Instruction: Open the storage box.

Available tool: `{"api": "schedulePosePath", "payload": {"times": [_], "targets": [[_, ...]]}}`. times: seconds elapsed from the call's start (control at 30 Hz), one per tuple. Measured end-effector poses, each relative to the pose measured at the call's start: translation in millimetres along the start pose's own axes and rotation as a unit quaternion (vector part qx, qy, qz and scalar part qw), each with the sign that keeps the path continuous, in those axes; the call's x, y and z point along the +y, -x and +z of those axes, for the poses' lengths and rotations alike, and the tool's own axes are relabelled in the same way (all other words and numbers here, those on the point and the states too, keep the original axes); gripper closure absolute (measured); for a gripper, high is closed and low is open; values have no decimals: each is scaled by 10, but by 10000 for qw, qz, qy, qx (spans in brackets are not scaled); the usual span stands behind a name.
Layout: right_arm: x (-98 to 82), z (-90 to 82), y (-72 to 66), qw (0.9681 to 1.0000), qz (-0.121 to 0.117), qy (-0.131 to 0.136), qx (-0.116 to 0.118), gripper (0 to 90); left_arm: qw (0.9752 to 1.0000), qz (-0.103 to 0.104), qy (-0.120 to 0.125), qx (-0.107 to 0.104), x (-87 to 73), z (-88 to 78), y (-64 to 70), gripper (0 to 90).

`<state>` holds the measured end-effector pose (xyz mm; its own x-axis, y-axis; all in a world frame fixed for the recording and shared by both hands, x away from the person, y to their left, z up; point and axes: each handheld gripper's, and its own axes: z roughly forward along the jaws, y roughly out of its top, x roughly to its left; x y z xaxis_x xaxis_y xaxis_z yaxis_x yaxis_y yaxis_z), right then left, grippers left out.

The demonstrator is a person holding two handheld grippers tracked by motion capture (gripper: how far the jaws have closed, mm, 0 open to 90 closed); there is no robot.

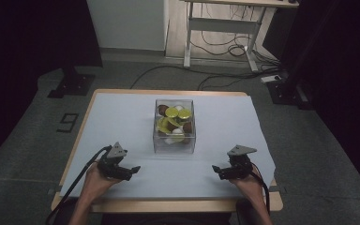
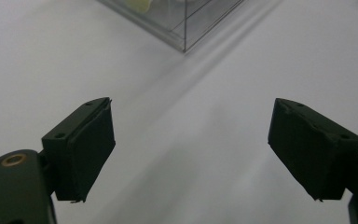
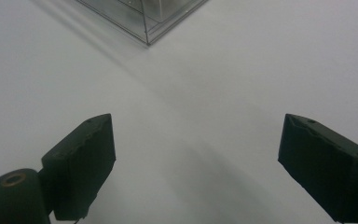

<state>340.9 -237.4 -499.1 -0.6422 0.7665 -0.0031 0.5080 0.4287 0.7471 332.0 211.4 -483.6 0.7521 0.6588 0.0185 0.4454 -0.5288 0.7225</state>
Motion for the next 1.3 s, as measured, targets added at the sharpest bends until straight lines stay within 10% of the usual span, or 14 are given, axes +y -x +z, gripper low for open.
{"api": "schedulePosePath", "payload": {"times": [1.3], "targets": [[435, 162, -232, 9977, -273, 157, 606, 219, 9979, 350, 295, -464, 655, 317, 241, 270]]}}
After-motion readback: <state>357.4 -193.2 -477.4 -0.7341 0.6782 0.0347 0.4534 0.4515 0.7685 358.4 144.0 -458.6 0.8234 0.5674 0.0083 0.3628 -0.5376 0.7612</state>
